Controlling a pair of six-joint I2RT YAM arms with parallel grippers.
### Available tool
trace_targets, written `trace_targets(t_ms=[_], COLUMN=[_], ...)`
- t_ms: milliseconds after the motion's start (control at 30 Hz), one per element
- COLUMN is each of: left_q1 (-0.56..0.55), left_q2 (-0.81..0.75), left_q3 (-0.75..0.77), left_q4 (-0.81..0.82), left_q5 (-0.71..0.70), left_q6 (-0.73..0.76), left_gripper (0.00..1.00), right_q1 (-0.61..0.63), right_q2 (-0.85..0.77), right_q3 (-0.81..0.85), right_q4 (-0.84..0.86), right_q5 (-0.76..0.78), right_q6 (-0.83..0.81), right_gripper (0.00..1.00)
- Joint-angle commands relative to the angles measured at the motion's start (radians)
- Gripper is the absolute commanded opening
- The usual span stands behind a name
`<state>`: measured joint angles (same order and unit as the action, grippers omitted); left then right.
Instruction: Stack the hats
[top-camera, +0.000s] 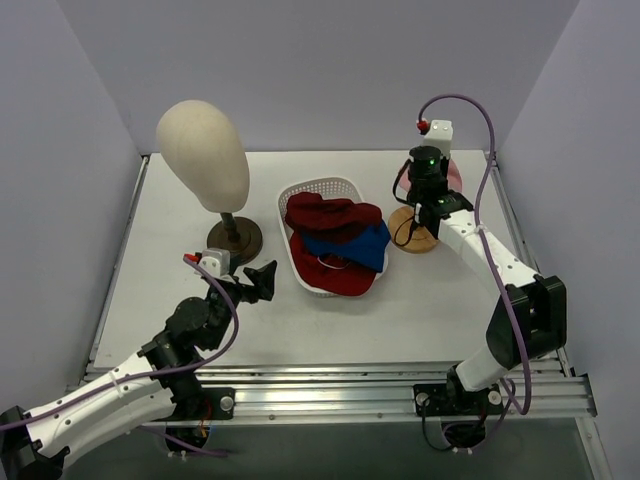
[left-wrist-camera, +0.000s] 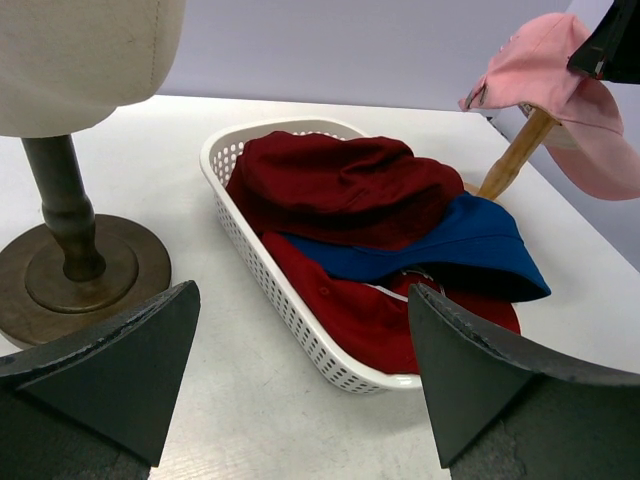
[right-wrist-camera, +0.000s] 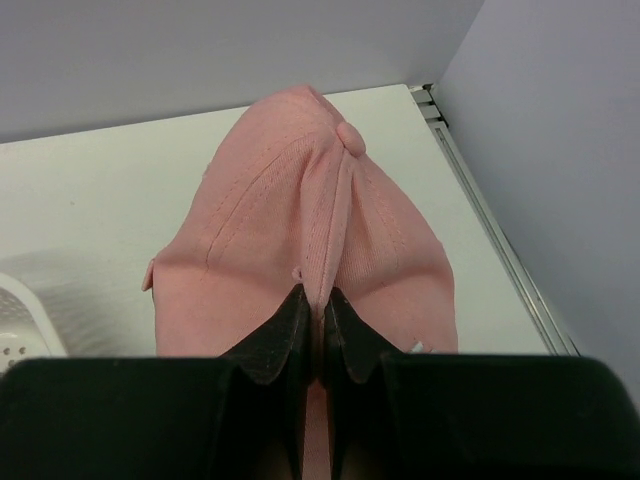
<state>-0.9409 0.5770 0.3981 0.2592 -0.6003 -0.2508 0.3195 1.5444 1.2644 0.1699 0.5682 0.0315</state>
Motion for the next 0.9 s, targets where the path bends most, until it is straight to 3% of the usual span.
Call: trace_targets(t_ms=[0,400,700,867], left_q1=[0.001,0.001,0.001,0.001], left_q2=[-0.008,-0.011,-0.026,-0.026], left_q3=[0.007,0.004,0.002,-0.001], left_q4=[0.051,0.054,0.046,0.048], left_q5=[-0.006,-0.001,-0.004,-0.003], left_q6=[0.005,0.004,0.004,0.001], left_gripper=[0.94,0.94,0.94,0.94], right_q1=[-0.003,-0.003,-0.003,-0.003], right_q2=[-0.066,-0.191,-0.193,-0.196], right_q3=[0.000,-0.135,-0.169,-0.168], right_q4=[0.008,0.056,0.057,0.048], right_q5=[0.025,-0.060,-0.103,-0.099], right_q6=[0.065,0.033,0.030,0.048], right_gripper=[0.00,0.06,0.10,0.20])
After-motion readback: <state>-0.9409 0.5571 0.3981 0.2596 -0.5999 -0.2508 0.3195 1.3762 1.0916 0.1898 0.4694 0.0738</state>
